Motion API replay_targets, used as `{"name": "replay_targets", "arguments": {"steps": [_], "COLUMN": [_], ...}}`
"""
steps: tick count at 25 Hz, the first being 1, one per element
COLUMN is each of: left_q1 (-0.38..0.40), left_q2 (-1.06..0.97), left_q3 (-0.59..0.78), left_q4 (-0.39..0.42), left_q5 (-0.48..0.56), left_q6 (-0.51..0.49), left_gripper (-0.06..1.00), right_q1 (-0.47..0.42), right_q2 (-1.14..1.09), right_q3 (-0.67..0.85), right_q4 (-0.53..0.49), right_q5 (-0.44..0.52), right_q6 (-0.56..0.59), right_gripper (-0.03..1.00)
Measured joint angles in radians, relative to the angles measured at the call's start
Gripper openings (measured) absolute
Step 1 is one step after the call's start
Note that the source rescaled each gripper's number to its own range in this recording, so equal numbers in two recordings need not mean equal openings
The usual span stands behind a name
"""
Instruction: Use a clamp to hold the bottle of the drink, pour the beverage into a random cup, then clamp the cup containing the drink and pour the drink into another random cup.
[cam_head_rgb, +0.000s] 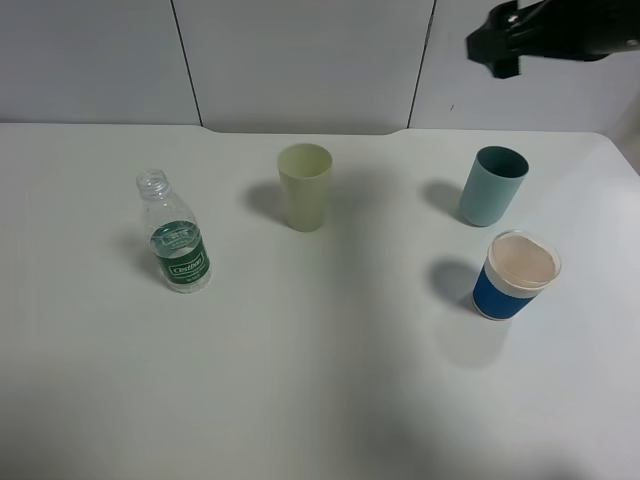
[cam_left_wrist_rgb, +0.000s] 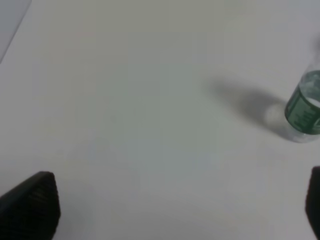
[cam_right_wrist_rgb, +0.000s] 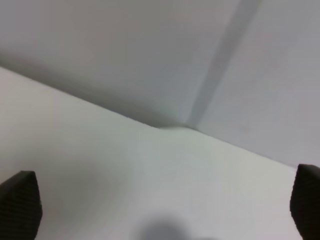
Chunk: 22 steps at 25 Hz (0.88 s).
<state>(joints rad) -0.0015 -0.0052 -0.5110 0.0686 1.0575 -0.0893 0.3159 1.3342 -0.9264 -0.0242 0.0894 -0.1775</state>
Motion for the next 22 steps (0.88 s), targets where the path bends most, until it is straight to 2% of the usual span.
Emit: {"name": "replay_targets", "arguments": {"steps": [5,9,10,11,13,16,22], "left_q1": [0.0,0.0,0.0,0.0,0.0,0.0,0.0], "left_q2": [0.0,0.0,0.0,0.0,0.0,0.0,0.0], "left_q3": [0.0,0.0,0.0,0.0,0.0,0.0,0.0], "left_q4": [0.0,0.0,0.0,0.0,0.0,0.0,0.0], "left_q5": [0.0,0.0,0.0,0.0,0.0,0.0,0.0], "left_q6": [0.0,0.0,0.0,0.0,0.0,0.0,0.0], "left_gripper": [1.0,1.0,1.0,1.0,1.0,1.0,1.0], "right_q1": [-0.12,-0.244,-0.32,-0.32,-0.366,-0.384,-0.385], "right_q2": [-0.079,-0.212,-0.308,-0.308,-0.414,-0.53,-0.784], "right_q3": [0.0,0.0,0.0,0.0,0.0,0.0,0.0], "right_q4": [0.0,0.004,-0.008,-0.008,-0.029,-0.049,-0.055], "right_q5": [0.099,0.223,0.299,0.299,0.36,0.437,0.755], "right_q6": [0.0,0.008,0.036,0.036,0.071,0.097,0.105], "right_gripper": [1.0,1.0,1.0,1.0,1.0,1.0,1.0]}}
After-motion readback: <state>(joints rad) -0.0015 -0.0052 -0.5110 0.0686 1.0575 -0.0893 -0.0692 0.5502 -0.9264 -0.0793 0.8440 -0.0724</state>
